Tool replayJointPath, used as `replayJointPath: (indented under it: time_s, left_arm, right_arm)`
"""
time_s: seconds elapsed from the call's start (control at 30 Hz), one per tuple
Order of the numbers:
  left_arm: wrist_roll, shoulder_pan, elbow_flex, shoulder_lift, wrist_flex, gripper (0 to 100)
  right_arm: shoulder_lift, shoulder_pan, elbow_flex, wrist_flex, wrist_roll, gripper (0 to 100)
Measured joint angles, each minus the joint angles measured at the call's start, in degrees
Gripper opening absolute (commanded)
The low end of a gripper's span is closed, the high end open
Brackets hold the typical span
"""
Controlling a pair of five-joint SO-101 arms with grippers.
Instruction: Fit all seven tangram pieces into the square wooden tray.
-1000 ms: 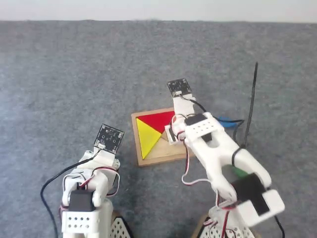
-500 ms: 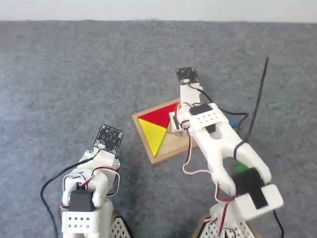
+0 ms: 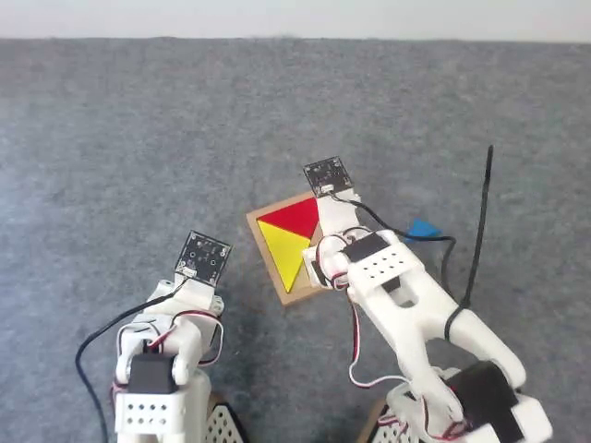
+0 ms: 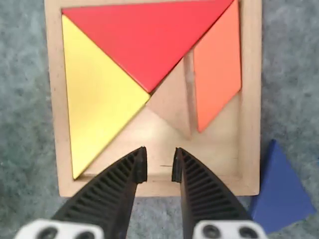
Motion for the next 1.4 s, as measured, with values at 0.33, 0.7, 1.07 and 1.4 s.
replayJointPath:
  time_s: [0.33,0.7,1.07,1.4]
  left_arm:
    - [0.0,0.0,0.0,0.0,0.0,2]
    - [0.0,0.0,0.0,0.0,0.0,2]
    - [0.0,0.0,0.0,0.0,0.0,2]
    - [0.0,0.0,0.0,0.0,0.0,2]
  right_arm:
    - [8.0,0.2,-1.5,-4.7,0.0,9.0]
    - [14.4,6.9,-10.2,-4.7,1.1,9.5]
    - [-1.8,6.9,-10.5,8.3,1.4,9.5]
    - [-16.5,34.6,-10.5,27.6,14.3,17.6]
